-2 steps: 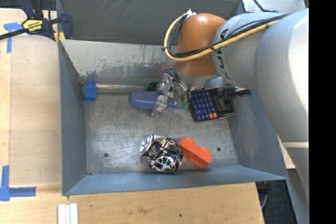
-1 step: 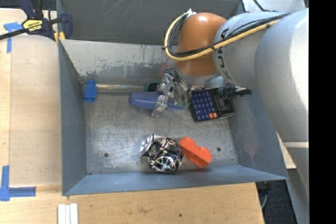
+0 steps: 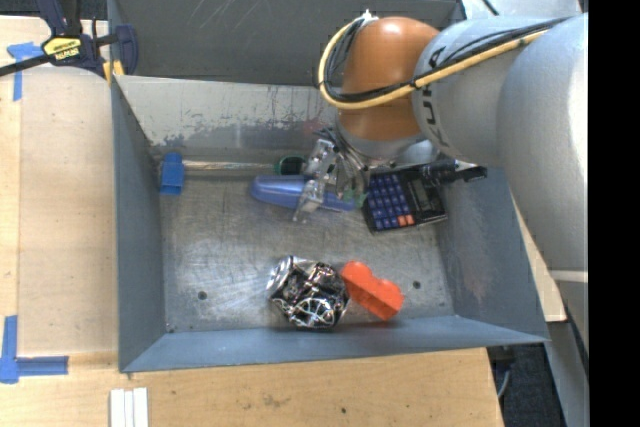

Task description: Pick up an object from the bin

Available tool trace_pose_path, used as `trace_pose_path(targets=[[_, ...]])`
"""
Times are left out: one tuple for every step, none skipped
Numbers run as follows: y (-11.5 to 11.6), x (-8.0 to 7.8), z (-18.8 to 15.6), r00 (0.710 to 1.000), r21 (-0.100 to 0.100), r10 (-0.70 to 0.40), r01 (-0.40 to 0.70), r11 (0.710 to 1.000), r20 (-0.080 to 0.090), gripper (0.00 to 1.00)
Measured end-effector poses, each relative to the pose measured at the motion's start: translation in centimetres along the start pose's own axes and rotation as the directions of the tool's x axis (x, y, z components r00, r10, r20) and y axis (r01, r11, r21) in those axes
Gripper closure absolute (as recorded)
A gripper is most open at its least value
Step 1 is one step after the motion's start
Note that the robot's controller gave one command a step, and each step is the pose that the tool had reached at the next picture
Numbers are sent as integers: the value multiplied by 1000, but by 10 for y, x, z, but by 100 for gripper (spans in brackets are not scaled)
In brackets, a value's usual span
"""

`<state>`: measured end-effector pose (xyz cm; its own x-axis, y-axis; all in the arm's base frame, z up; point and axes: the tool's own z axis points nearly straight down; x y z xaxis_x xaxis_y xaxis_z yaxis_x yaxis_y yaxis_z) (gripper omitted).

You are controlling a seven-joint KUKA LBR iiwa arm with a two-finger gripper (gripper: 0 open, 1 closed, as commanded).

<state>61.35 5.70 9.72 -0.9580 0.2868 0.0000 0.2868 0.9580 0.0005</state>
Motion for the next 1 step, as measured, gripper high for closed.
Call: trace_pose_path(targets=[[0,0,-22,1000,0,0,0,1000,-1,100]])
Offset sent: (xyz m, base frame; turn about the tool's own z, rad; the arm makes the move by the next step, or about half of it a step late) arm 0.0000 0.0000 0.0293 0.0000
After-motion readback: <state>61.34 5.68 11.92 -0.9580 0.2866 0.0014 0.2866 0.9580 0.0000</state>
